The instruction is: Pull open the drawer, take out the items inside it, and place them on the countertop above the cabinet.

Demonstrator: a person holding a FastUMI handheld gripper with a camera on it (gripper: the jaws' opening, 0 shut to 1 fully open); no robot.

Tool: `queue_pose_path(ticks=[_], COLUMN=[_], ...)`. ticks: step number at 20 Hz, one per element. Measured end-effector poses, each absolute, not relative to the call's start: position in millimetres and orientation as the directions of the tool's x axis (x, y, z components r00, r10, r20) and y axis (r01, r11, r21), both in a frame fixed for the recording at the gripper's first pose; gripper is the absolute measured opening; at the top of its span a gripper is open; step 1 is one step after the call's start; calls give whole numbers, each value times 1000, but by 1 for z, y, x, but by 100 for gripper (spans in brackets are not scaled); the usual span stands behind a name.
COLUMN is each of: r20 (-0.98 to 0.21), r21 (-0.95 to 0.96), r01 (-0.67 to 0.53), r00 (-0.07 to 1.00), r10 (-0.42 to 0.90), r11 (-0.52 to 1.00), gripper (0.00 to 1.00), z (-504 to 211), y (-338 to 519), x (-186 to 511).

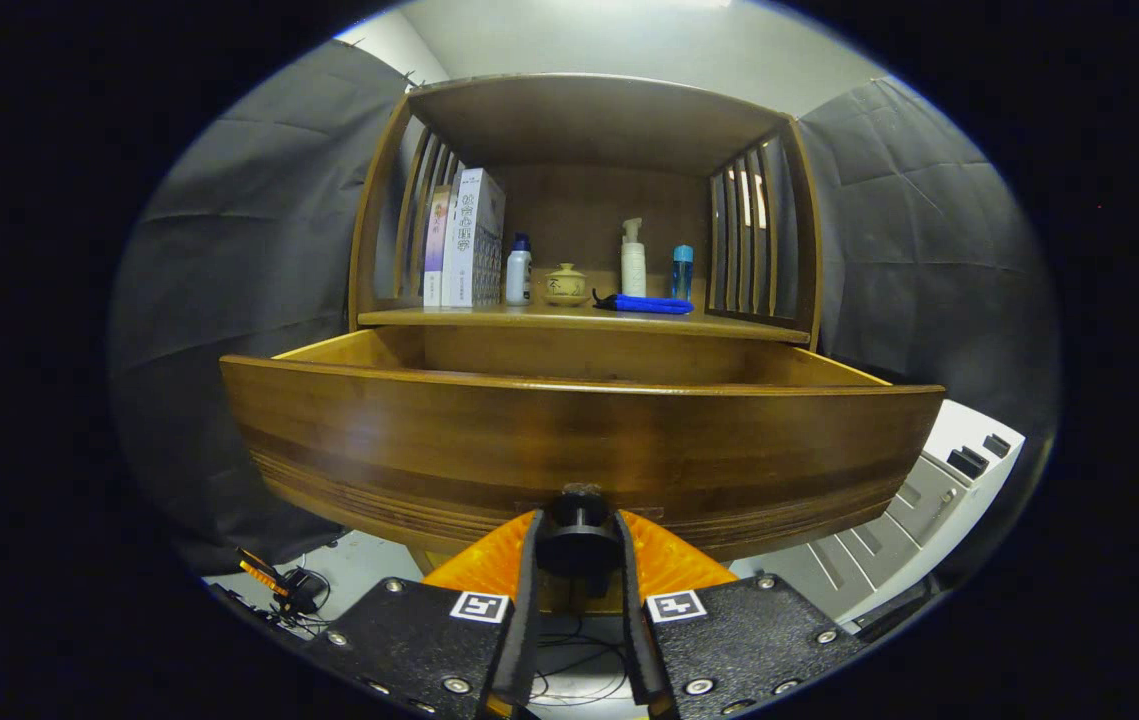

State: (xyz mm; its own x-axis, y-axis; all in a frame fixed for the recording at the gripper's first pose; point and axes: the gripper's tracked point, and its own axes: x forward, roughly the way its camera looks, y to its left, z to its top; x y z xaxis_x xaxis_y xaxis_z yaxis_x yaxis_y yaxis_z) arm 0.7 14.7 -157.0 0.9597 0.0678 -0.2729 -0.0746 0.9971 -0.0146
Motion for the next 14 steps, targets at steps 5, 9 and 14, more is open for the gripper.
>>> queue_pose_path(ticks=[5,9,14], r20=[-234,-159,-86], r21=[-16,-18,-46], r01=[-73,-62,-53], r00=[970,986,995], r10=[67,59,48], r11=[997,998,998], gripper=[45,77,94], z=[-153,-127,-88], y=[15,16,18], x=[-6,-9,-15])
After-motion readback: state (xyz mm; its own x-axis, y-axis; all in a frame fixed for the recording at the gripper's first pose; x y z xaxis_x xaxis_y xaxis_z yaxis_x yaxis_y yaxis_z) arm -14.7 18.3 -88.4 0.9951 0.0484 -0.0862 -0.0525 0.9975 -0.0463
